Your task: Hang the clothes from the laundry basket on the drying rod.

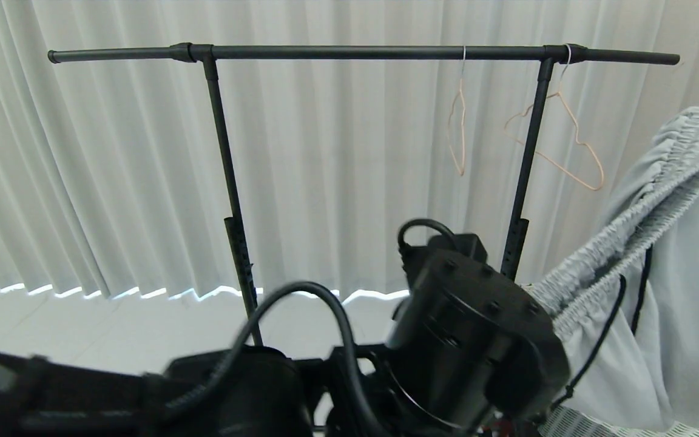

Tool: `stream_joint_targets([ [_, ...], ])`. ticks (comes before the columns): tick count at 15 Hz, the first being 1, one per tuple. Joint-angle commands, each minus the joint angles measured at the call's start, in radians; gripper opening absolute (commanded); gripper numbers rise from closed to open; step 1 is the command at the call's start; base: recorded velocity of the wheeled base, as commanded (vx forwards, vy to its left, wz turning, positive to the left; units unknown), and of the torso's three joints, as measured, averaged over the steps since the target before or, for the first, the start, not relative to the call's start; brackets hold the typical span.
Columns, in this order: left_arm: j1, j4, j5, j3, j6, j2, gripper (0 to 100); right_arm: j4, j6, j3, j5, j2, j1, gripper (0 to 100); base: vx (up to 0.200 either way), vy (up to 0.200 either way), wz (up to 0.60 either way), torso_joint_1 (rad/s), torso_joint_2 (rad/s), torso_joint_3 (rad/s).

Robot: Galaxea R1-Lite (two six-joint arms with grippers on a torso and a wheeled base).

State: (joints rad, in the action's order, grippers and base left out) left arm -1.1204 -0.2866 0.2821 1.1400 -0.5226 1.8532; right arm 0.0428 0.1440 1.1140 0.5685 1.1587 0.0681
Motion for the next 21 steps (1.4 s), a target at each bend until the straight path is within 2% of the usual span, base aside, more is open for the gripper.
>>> stream_joint_targets([
  [1, 0.106, 0.033, -0.003, -0.014, 0.090, -0.163, 0, 0.029, 0.011, 0.030, 0.001, 0.079, 0.044, 0, 0.000, 0.000, 0.00, 0.000, 0.00, 0.000],
  [3, 0.175, 0.104, -0.003, -0.020, 0.165, -0.227, 0, 0.025, 0.069, 0.033, -0.007, 0.111, 0.118, 0, 0.000, 0.000, 0.00, 0.000, 0.00, 0.000],
  [6, 0.183, 0.208, -0.001, -0.017, 0.177, -0.336, 0, 0.005, 0.140, 0.030, -0.035, 0.151, 0.230, 0, 0.000, 0.000, 0.00, 0.000, 0.00, 0.000],
  [7, 0.183, 0.244, -0.001, -0.014, 0.179, -0.370, 0, 0.006, 0.144, 0.030, -0.068, 0.162, 0.268, 0, 0.000, 0.000, 0.00, 0.000, 0.00, 0.000],
  [8, 0.185, 0.313, -0.001, -0.002, 0.185, -0.447, 0, 0.012, 0.144, 0.035, -0.151, 0.180, 0.345, 0, 0.000, 0.000, 0.00, 0.000, 0.00, 0.000],
  [10, 0.192, 0.391, 0.003, 0.035, 0.211, -0.528, 0, 0.023, 0.144, 0.035, -0.211, 0.197, 0.409, 0, 0.000, 0.000, 0.00, 0.000, 0.00, 0.000],
  [11, 0.214, 0.423, 0.005, 0.057, 0.253, -0.557, 0, 0.023, 0.144, 0.035, -0.220, 0.200, 0.424, 0, 0.000, 0.000, 0.00, 0.000, 0.00, 0.000],
  [13, 0.263, 0.432, 0.035, 0.081, 0.403, -0.569, 0, 0.012, 0.147, 0.029, -0.249, 0.191, 0.429, 0, 0.000, 0.000, 0.00, 0.000, 0.00, 0.000],
  [14, 0.297, 0.429, 0.068, 0.096, 0.530, -0.563, 0, -0.003, 0.146, 0.023, -0.277, 0.167, 0.434, 0, 0.000, 0.000, 0.00, 0.000, 0.00, 0.000],
  [15, 0.298, 0.426, 0.072, 0.099, 0.579, -0.557, 0, -0.029, 0.146, 0.023, -0.299, 0.153, 0.437, 0, 0.000, 0.000, 0.00, 0.000, 0.00, 0.000],
  [18, 0.295, 0.425, 0.074, 0.139, 0.590, -0.534, 0, -0.054, 0.143, 0.055, -0.308, 0.130, 0.450, 0, 0.000, 0.000, 0.00, 0.000, 0.00, 0.000],
  [19, 0.295, 0.426, 0.089, 0.231, 0.592, -0.509, 0, -0.092, 0.137, 0.124, -0.308, 0.124, 0.450, 0, 0.000, 0.000, 0.00, 0.000, 0.00, 0.000],
  [21, 0.294, 0.431, 0.095, 0.250, 0.592, -0.503, 0, -0.161, 0.131, 0.199, -0.309, 0.122, 0.450, 0, 0.000, 0.000, 0.00, 0.000, 0.00, 0.000],
])
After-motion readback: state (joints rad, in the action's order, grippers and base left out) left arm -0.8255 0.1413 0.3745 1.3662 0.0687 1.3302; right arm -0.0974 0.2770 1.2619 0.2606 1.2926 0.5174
